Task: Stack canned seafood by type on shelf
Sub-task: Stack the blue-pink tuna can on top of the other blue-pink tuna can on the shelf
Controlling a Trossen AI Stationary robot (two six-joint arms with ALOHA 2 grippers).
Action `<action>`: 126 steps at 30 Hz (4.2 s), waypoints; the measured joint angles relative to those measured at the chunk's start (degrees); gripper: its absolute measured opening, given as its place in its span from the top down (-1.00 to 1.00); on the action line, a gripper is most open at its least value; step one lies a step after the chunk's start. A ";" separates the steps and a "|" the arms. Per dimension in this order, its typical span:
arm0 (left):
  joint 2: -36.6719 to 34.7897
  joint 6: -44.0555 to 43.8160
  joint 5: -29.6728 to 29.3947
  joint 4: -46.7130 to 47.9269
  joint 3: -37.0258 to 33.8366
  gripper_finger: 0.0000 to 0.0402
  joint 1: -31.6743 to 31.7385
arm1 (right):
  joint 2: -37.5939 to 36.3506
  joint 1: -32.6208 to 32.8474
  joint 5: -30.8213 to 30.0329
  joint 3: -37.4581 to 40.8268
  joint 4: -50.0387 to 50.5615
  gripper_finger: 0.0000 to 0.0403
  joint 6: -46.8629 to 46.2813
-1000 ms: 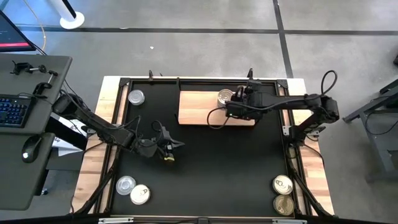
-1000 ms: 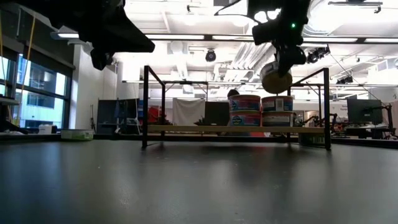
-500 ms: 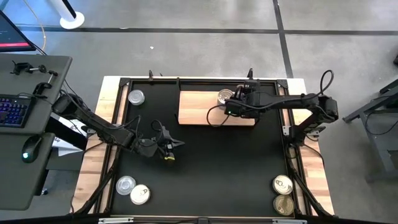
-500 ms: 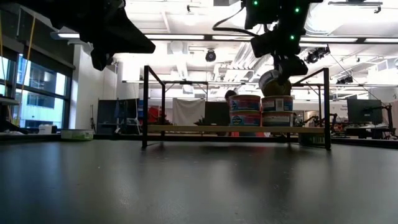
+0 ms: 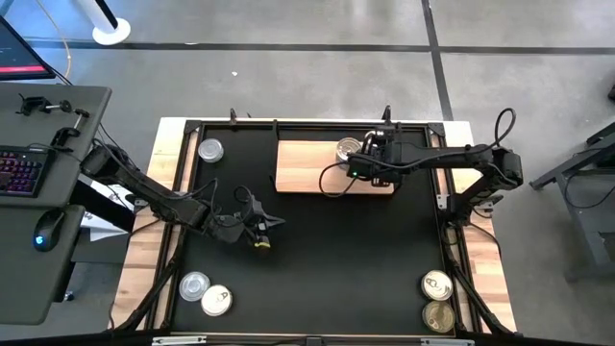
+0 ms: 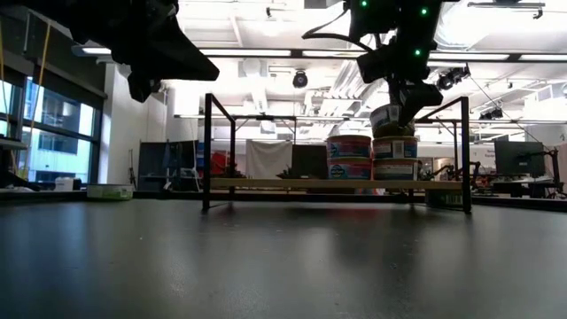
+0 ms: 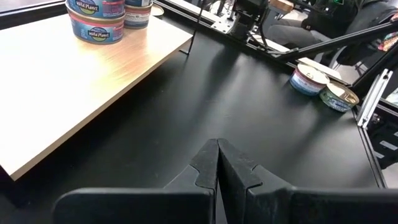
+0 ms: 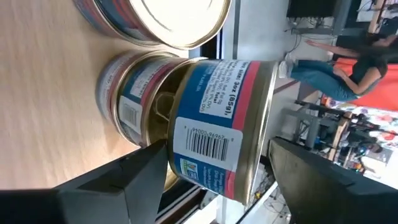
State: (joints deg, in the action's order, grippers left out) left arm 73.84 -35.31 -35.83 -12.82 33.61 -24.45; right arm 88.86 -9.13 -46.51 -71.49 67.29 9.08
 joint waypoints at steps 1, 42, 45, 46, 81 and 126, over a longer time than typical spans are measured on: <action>0.00 0.00 0.01 0.00 0.00 1.00 0.00 | 0.00 0.00 0.11 -0.19 0.60 -0.34 -0.47; -5.89 4.81 17.53 43.15 19.71 1.00 -12.82 | -3.47 17.65 40.08 3.20 -15.58 0.28 -29.71; -3.39 -4.61 18.30 43.61 19.65 1.00 -20.22 | -5.21 24.74 46.35 12.80 -26.49 0.69 -39.90; -2.30 -7.49 18.50 43.59 19.65 1.00 -22.87 | -5.59 27.17 47.38 15.36 -30.12 0.83 -43.61; 26.48 8.46 18.70 17.74 19.57 1.00 -7.75 | -7.96 39.67 40.73 20.78 -53.84 1.00 -58.10; 31.92 17.94 17.33 -6.22 14.45 1.00 -0.37 | 20.24 34.51 34.56 0.08 -35.27 1.00 -52.68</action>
State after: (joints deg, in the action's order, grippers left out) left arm 105.76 -17.37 -18.49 -19.04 48.05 -24.82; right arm 109.10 25.39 -11.94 -71.42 32.01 -43.60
